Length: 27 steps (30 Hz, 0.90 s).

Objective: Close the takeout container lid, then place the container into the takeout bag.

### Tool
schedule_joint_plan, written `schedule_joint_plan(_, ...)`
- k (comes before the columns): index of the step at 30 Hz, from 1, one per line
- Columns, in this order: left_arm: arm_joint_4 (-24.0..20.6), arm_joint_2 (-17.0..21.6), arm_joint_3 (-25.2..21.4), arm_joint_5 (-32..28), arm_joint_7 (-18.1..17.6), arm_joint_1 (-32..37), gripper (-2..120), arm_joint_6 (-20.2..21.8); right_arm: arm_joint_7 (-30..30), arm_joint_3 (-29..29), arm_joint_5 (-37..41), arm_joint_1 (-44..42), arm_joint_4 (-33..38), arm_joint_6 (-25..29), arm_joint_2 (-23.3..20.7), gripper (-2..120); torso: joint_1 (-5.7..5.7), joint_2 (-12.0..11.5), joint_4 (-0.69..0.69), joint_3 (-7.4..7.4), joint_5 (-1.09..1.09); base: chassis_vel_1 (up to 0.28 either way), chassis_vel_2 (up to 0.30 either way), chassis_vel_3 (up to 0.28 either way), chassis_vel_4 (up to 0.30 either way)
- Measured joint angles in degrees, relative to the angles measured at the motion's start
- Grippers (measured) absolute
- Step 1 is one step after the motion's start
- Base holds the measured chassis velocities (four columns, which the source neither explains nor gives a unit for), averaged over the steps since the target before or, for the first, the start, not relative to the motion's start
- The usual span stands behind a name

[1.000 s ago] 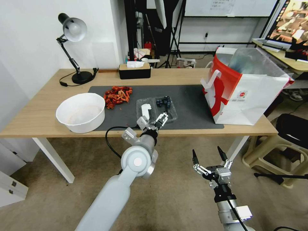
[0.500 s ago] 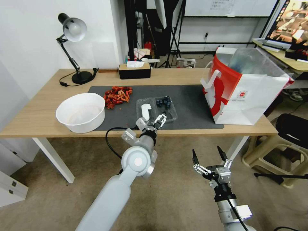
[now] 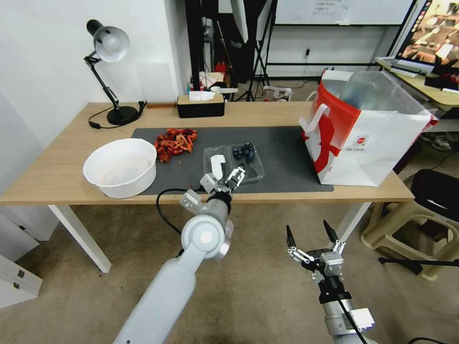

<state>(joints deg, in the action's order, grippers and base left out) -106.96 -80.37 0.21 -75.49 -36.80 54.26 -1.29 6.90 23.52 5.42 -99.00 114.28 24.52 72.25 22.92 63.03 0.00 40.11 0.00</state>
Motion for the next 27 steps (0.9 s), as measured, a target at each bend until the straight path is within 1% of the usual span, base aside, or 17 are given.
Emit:
schedule_joint_plan(3, -0.2, 0.1, -0.1, 0.0, 0.9, 0.1, 100, -0.9, -0.1, 0.0, -0.2, -0.1, 0.0, 0.0, 0.1, 100, 0.0, 0.0, 0.0, 0.0, 0.0, 0.0, 0.0, 0.0, 0.0)
schedule_joint_plan(5, -0.8, 0.3, -0.2, 0.4, 2.5, 0.4, 100, -1.7, -0.1, -0.1, -0.3, -0.2, 0.0, 0.0, 0.3, 100, 0.0, 0.0, 0.0, 0.0, 0.0, 0.0, 0.0, 0.0, 0.0)
schedule_joint_plan(7, -1.0, 0.4, -0.2, 0.6, 3.1, 0.5, 100, -1.9, -0.1, -0.1, -0.4, -0.2, 0.0, 0.0, 0.3, 100, 0.0, 0.0, 0.0, 0.0, 0.0, 0.0, 0.0, 0.0, 0.0)
schedule_joint_plan(10, -1.6, 0.5, 0.1, 1.7, 5.6, 0.7, 100, -2.7, -0.2, -0.2, -0.5, -0.3, -0.1, 0.0, 0.4, 100, 0.0, 0.0, 0.0, 0.0, 0.0, 0.0, 0.0, 0.0, 0.0)
schedule_joint_plan(15, -1.7, 0.6, 0.2, 2.7, 6.6, 0.7, 100, -2.8, -0.2, -0.2, -0.6, -0.3, -0.1, 0.1, 0.5, 100, 0.0, 0.0, 0.0, 0.0, 0.0, 0.0, 0.0, 0.0, 0.0)
schedule_joint_plan(19, -1.7, 1.4, 0.9, 5.6, 9.5, 0.7, 100, -3.2, -0.2, -0.3, -0.8, -0.4, -0.1, 0.1, 0.6, 100, 0.0, 0.0, 0.0, 0.0, 0.0, 0.0, 0.0, 0.0, 0.0)
schedule_joint_plan(20, -1.7, 1.4, 0.9, 5.6, 9.5, 0.7, 100, -3.2, -0.2, -0.3, -0.8, -0.4, -0.1, 0.1, 0.6, 100, 0.0, 0.0, 0.0, 0.0, 0.0, 0.0, 0.0, 0.0, 0.0)
schedule_joint_plan(23, -1.2, 2.1, 1.7, 9.8, 12.4, 0.7, 100, -3.5, -0.2, -0.3, -0.9, -0.4, -0.2, 0.2, 0.7, 100, 0.0, 0.0, 0.0, 0.0, 0.0, 0.0, 0.0, 0.0, 0.0)
schedule_joint_plan(24, -1.2, 2.1, 1.7, 9.8, 12.4, 0.7, 100, -3.5, -0.2, -0.3, -0.9, -0.4, -0.2, 0.2, 0.7, 100, 0.0, 0.0, 0.0, 0.0, 0.0, 0.0, 0.0, 0.0, 0.0)
schedule_joint_plan(27, -0.4, 2.8, 2.3, 13.1, 14.0, 0.5, 100, -3.6, -0.1, -0.3, -0.9, -0.3, -0.3, 0.3, 0.7, 100, 0.0, 0.0, 0.0, 0.0, 0.0, 0.0, 0.0, 0.0, 0.0)
